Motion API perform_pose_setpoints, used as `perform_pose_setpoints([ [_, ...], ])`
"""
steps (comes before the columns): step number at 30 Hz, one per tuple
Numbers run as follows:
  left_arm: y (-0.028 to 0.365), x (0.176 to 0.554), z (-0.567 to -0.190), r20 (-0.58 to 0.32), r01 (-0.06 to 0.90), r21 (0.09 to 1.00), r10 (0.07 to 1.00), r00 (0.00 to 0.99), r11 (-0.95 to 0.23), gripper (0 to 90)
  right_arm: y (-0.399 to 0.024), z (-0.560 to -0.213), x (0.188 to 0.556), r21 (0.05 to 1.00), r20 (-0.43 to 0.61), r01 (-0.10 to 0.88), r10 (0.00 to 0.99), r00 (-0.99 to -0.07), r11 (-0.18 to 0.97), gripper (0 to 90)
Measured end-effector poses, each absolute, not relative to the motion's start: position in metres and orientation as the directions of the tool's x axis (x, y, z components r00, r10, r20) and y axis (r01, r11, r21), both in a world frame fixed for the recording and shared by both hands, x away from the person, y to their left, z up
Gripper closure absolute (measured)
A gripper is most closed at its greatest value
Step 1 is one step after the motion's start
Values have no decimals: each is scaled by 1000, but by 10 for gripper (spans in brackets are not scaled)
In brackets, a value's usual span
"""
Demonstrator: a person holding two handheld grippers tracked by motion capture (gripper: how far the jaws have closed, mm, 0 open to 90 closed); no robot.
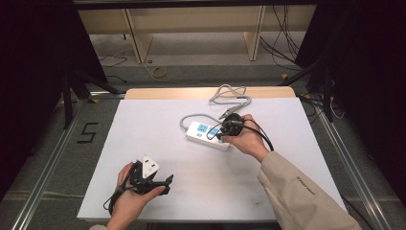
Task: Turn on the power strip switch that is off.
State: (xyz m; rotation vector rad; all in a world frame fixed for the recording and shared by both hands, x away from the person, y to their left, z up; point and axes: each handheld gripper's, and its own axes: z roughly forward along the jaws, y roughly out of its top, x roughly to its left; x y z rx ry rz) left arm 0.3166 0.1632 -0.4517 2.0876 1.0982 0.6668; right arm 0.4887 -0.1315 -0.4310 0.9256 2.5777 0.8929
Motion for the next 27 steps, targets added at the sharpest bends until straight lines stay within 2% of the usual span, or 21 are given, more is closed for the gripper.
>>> perform_pose_setpoints([
  [13, 164, 316, -451, 126, 503, 759, 851, 510, -413, 164, -167, -428, 473, 670, 4, 496, 665, -747, 553, 544],
  [27, 164, 317, -452, 127, 504, 758, 851, 509, -414, 164, -213, -430, 438, 712, 30, 502, 693, -720, 490, 449],
])
